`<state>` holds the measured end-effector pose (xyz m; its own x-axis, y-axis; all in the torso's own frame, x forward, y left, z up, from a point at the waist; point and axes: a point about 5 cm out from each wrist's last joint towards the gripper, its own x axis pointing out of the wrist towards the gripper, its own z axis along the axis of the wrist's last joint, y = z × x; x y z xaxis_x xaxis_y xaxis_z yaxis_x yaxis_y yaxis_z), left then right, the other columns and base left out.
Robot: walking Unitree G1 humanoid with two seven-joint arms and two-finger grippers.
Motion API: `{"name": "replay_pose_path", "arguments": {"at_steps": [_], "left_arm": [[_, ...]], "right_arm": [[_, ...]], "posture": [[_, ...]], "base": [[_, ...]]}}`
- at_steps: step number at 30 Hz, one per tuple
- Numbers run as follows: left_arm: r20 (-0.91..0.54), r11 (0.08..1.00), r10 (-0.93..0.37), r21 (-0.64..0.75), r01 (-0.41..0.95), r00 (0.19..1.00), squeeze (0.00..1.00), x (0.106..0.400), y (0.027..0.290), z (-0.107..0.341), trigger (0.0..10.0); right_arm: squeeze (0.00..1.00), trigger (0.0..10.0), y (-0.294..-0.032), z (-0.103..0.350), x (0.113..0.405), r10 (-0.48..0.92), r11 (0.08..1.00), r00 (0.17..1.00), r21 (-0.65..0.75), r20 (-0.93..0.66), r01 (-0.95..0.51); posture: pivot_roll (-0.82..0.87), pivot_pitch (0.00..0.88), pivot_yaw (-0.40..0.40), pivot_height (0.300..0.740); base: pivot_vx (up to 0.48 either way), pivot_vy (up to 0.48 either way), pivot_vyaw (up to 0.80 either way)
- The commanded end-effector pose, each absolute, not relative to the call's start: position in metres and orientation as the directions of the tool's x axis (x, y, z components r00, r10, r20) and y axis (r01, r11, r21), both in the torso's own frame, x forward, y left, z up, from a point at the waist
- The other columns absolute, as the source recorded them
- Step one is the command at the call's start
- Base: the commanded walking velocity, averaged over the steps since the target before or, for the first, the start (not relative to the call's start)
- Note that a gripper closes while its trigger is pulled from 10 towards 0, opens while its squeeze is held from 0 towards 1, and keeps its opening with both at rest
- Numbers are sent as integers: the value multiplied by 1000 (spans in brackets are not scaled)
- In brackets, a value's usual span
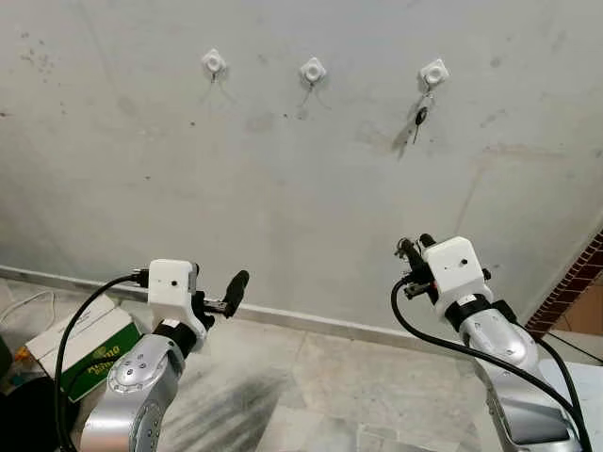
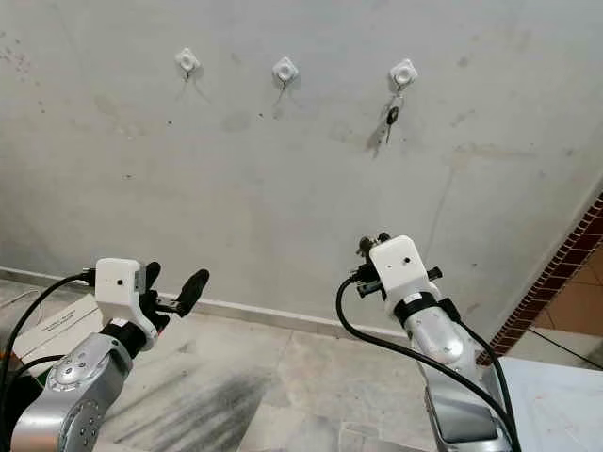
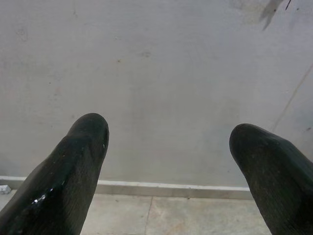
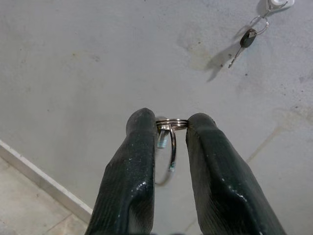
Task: Hang keys on a hook
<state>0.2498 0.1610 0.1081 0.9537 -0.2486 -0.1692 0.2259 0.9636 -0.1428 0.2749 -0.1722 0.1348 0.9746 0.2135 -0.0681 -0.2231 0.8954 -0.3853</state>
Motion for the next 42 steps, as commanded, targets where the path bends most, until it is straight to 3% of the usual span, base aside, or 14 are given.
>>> {"name": "replay_pose_path", "arguments": {"at_steps": [1,26,42], "left_arm": [[-169,965,-245,-136,223,955,0,252,162,110,10000],[-166,964,-253,-121,235,953,0,255,160,112,10000],[-134,962,-273,-63,267,953,0,259,155,117,10000]], "right_arm": [[0,10000,-168,144,277,228,892,973,-393,-36,-224],[0,10000,-164,144,279,225,893,974,-393,-29,-218],[0,10000,-163,145,282,217,893,976,-398,-23,-207]], "posture": [[2,0,33,740],[6,0,45,740],[7,0,36,740]], "base": [[0,0,0],[0,435,0],[0,0,0]]}}
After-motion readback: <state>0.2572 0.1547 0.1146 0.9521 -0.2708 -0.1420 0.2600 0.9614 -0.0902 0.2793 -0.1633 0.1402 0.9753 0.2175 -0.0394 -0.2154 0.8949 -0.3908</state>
